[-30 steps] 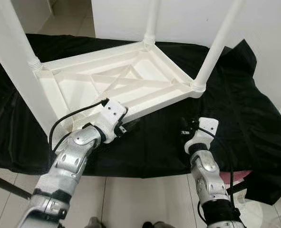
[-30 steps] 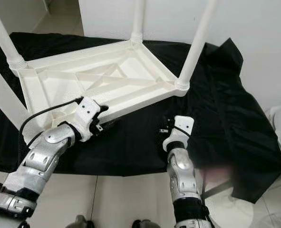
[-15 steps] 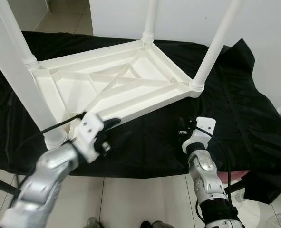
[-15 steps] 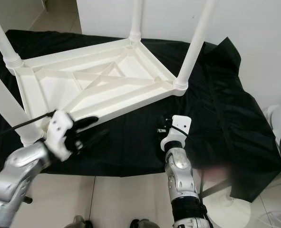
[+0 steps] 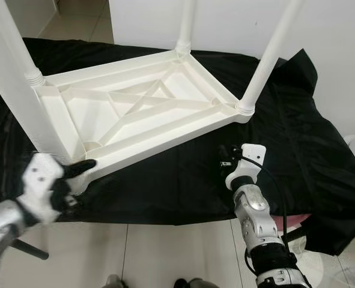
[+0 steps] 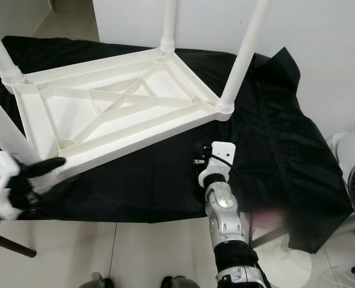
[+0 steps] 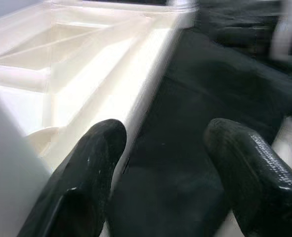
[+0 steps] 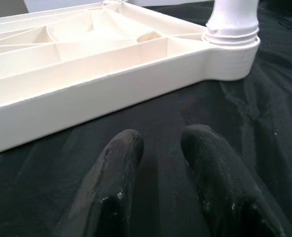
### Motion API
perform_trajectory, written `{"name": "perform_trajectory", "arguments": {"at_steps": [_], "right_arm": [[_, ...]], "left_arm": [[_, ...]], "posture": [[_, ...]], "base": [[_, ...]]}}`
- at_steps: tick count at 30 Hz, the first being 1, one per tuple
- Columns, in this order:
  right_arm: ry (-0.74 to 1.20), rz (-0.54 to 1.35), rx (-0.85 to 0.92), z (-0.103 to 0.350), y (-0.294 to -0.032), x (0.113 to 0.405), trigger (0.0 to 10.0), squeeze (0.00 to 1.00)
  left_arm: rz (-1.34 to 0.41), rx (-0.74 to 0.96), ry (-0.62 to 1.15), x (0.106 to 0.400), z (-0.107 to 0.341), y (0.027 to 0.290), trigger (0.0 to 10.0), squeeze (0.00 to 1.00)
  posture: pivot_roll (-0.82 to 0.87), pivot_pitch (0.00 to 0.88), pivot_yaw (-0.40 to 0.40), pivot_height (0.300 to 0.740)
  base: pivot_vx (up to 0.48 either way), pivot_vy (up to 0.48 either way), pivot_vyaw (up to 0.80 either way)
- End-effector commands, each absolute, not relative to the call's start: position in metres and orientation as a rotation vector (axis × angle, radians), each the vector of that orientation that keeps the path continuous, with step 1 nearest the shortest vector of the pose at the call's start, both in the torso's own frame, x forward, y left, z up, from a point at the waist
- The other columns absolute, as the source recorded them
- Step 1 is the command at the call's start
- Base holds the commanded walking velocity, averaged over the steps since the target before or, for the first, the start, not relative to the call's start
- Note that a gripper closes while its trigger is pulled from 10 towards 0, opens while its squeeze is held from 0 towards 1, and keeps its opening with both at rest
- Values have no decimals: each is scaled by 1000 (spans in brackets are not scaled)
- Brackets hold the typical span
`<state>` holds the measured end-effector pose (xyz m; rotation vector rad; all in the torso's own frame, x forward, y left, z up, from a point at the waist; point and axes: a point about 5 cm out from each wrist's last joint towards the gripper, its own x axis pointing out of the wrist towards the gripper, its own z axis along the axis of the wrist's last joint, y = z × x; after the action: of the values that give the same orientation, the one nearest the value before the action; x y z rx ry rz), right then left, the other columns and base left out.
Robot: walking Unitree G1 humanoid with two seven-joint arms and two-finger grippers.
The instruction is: Building children table
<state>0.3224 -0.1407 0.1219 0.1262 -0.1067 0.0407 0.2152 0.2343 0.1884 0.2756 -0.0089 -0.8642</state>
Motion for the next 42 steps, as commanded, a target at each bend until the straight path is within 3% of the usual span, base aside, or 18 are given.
{"name": "perform_trajectory", "arguments": {"at_steps": [1,8,19,27,36,42], "right_arm": [[-99,30,125,118,-146,323,10000,0],[-98,30,121,118,-146,323,10000,0],[-93,35,121,115,-145,324,10000,0],[-93,37,121,115,-145,325,10000,0],[-91,29,118,115,-147,326,10000,0],[-87,20,117,115,-147,327,10000,0]], "left_arm": [[-903,319,-16,204,201,249,10000,0],[-853,317,-9,198,210,264,10000,0],[-657,362,75,197,217,313,10000,0],[-576,385,94,206,218,328,10000,0],[-349,478,42,249,220,342,10000,0],[-261,487,-18,279,220,335,10000,0]], "posture": [[88,110,-100,740],[87,111,-99,740],[98,108,-107,740],[89,104,-106,740],[76,104,-113,740],[69,103,-111,740]], "base": [[0,0,0],[0,0,0],[0,0,0],[0,0,0],[0,0,0],[0,0,0]]}}
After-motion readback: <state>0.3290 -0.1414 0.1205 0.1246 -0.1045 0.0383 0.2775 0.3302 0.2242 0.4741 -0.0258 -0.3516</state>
